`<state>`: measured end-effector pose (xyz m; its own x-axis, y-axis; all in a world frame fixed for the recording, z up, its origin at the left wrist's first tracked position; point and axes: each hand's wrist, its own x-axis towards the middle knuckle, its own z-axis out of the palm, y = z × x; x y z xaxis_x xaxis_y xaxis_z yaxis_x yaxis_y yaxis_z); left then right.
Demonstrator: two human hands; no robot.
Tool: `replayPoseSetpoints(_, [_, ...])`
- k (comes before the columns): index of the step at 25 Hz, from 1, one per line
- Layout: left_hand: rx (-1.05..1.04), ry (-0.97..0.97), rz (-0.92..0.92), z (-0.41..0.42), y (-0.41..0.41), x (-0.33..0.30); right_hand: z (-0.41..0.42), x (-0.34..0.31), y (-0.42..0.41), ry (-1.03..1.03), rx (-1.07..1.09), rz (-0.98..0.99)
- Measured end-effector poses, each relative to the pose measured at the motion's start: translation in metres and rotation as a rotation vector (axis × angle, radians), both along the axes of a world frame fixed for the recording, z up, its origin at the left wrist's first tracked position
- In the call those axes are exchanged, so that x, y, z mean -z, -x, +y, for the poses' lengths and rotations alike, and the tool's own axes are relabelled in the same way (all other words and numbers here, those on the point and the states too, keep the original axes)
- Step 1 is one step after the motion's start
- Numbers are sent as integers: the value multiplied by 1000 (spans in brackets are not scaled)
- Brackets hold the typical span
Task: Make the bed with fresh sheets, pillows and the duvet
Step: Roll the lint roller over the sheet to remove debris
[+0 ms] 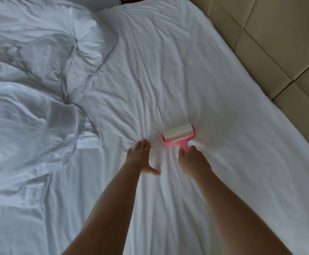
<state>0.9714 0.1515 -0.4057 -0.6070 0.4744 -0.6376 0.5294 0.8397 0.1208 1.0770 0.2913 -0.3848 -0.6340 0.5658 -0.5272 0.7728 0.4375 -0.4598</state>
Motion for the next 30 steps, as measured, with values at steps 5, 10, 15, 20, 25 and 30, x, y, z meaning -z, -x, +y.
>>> replayPoseSetpoints(5, [-34,23,-33,4,-2,2,-2,2,-7,-4,5,10])
replayPoseSetpoints(10, [-42,71,-43,22,20,9,9,12,19,5,-16,29])
replayPoseSetpoints(15, [-10,177,2,34,43,26,25,22,62,-1,-43,54])
replayPoseSetpoints(20, [-81,212,61,57,78,37,46,26,123,-34,-108,86])
replayPoseSetpoints(25, [-123,208,55,67,99,41,58,32,156,-28,-153,87])
replayPoseSetpoints(30, [-125,192,62,68,103,36,58,30,155,-32,-168,84])
